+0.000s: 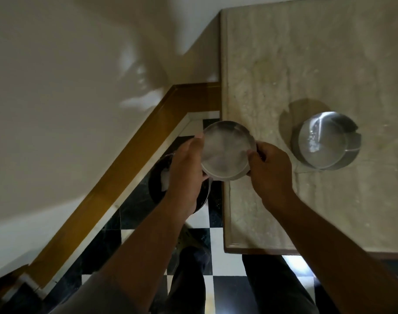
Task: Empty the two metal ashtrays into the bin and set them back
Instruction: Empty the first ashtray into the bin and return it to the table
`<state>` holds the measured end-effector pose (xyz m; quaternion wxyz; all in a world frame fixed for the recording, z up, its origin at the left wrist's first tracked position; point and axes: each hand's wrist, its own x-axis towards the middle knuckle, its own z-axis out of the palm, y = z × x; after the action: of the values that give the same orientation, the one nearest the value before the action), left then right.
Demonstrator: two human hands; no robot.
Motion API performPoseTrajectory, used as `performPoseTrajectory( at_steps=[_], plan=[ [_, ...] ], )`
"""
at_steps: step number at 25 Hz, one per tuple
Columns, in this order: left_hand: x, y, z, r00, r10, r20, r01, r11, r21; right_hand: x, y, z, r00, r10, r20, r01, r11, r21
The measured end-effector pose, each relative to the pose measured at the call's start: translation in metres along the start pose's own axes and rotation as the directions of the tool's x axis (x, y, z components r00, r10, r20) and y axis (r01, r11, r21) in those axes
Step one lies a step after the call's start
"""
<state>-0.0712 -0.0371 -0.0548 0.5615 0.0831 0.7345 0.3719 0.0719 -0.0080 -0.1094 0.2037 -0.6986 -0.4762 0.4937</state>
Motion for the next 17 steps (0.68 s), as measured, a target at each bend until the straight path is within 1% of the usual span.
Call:
performPoseTrajectory(
  at_steps=[3,7,12,17],
  plan=[
    [0.003,0.004,0.036,1.0,-0.02,-0.002,0.02,1.0,0.007,0.009,0.006,-0.023,0.998,0.021,-0.067,-0.017,0.998,0.059],
    [0.01,0.003,0.062,0.998,-0.056,-0.011,0.057,0.998,0.023,0.016,0.019,-0.035,0.995,0.052,-0.08,-0.048,0.997,0.058],
    [0.013,0.0,0.072,0.998,-0.043,-0.034,0.045,0.997,0.063,0.011,0.028,-0.029,0.993,0.074,-0.088,-0.076,0.997,-0.027],
    [0.015,-0.002,0.074,1.0,-0.017,-0.014,0.018,0.998,0.062,0.011,0.026,-0.024,0.988,0.087,-0.129,-0.089,0.996,-0.01]
  ],
)
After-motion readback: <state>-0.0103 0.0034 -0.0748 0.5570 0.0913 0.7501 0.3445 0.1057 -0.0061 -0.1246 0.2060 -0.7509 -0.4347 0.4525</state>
